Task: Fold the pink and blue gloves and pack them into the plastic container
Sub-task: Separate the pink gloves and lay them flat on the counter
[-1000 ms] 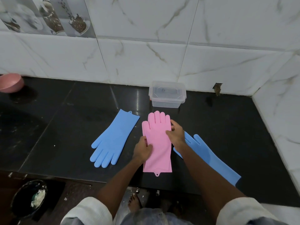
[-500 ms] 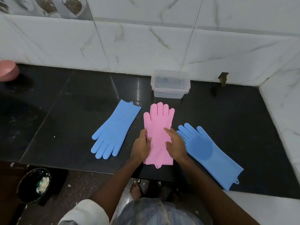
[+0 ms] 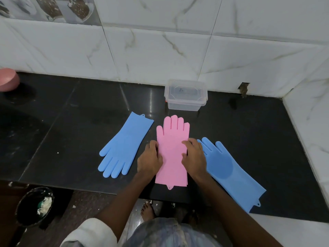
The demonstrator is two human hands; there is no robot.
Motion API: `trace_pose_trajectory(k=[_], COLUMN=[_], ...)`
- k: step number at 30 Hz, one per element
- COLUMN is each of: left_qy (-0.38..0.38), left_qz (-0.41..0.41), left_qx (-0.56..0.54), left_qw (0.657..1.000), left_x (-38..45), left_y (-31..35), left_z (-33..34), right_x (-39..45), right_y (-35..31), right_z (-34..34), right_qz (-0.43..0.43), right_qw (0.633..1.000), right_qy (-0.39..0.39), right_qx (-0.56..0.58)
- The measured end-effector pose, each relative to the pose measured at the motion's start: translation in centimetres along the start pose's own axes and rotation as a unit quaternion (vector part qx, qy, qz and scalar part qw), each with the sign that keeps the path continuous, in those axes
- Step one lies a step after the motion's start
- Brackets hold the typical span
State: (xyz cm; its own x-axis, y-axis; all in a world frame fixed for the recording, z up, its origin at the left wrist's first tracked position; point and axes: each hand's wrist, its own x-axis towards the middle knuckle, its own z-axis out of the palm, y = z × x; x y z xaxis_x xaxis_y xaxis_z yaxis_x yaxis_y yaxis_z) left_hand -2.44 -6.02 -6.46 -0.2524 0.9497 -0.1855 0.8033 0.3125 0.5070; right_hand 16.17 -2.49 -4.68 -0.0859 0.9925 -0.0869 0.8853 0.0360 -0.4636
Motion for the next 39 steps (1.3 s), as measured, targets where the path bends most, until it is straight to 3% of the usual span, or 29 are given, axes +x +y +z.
trace_pose_trajectory(k=[7,11,15,20,23,26,30,34,39], left_qy=[-0.014,-0.025,0.038,0.083,0.059,-0.008,-0.106,-0.058,-0.033], left_qz=[0.153,0.2,0.13,0.045,0.009,-0.048,-0.102,-0.168,-0.165], left_qx=[0.037,0.052,-0.02,-0.063,-0.07,-0.102,-0.172,-0.189,-0.161], left_qw=[0.987,0.978,0.991,0.994,0.996,0.994,0.974,0.966,0.973], left_x=[-1.7,-3.8,-4.3,-2.1,-0.3,1.5,3.1,4.4,4.6], left_y=[-2.5,-4.2,-3.9,-3.3,-3.2,-2.0,1.8,3.6,1.9], left_z=[-0.7,-0.6,-1.0,-3.7,-5.1,-4.9,-2.9,-1.5,-2.2], right_x=[-2.6,-5.0,-4.0,0.7,2.8,4.0,3.8,3.9,3.6], right_y=[2.9,4.4,1.6,-6.3,-9.3,-8.9,-6.2,-5.3,-6.3], right_z=[-0.2,-0.3,-0.9,-0.2,0.9,1.3,1.9,1.9,2.7], right_qz=[-0.119,-0.151,-0.156,-0.191,-0.112,-0.007,0.019,0.0,-0.018], right_qw=[0.989,0.987,0.988,0.981,0.993,0.998,0.996,0.995,0.995], right_qy=[-0.084,-0.049,0.014,-0.038,-0.025,0.006,-0.059,-0.067,-0.071], right_qx=[-0.028,-0.01,0.011,0.016,0.016,-0.068,-0.068,-0.068,-0.07])
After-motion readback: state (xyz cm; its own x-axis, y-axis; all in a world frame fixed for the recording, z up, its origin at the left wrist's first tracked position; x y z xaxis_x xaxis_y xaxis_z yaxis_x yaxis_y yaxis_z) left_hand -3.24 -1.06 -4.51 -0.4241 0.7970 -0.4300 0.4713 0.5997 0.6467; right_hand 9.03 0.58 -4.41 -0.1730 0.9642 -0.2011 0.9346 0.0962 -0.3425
